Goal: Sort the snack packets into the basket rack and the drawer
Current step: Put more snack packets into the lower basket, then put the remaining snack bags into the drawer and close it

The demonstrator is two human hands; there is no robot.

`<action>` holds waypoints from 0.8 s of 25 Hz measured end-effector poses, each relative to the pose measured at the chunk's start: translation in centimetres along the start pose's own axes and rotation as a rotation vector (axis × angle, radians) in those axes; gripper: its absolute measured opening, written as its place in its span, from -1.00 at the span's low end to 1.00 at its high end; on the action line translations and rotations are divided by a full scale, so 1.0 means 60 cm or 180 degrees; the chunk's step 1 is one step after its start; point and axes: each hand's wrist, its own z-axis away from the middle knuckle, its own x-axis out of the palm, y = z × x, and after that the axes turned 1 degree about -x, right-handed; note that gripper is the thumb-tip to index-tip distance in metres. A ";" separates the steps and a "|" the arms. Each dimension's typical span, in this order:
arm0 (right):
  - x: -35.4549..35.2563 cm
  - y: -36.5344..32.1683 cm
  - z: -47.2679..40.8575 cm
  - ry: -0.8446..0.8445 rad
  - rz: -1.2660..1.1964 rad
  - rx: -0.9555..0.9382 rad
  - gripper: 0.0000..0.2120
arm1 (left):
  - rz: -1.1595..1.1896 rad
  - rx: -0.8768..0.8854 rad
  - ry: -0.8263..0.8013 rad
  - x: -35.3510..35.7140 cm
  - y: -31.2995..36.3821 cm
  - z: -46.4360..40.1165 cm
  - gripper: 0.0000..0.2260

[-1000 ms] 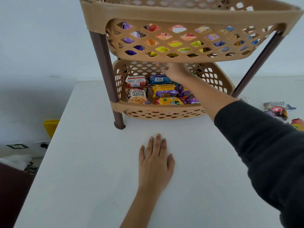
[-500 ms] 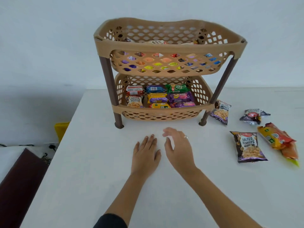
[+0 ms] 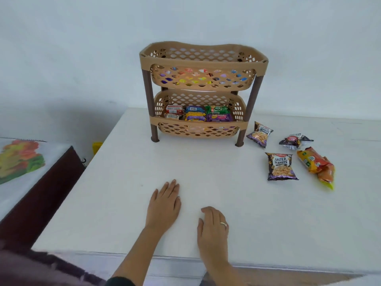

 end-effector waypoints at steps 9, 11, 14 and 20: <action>-0.067 -0.058 0.121 0.0080 -0.4034 0.4046 -0.72 | 0.0451 -0.2114 0.1028 -0.033 -0.049 0.203 -0.47; -0.067 -0.045 0.120 -0.0221 -0.4917 0.4672 -0.77 | 0.1617 -0.3652 0.1092 -0.055 -0.046 0.221 -0.27; -0.064 -0.027 0.118 -0.0430 -0.5585 0.4510 -0.80 | 0.4130 -0.4546 0.0952 -0.080 -0.059 0.232 -0.31; -0.067 -0.032 0.124 -0.0654 -0.5755 0.4396 -0.92 | 0.5866 -0.3973 0.0763 -0.079 -0.080 0.242 -0.81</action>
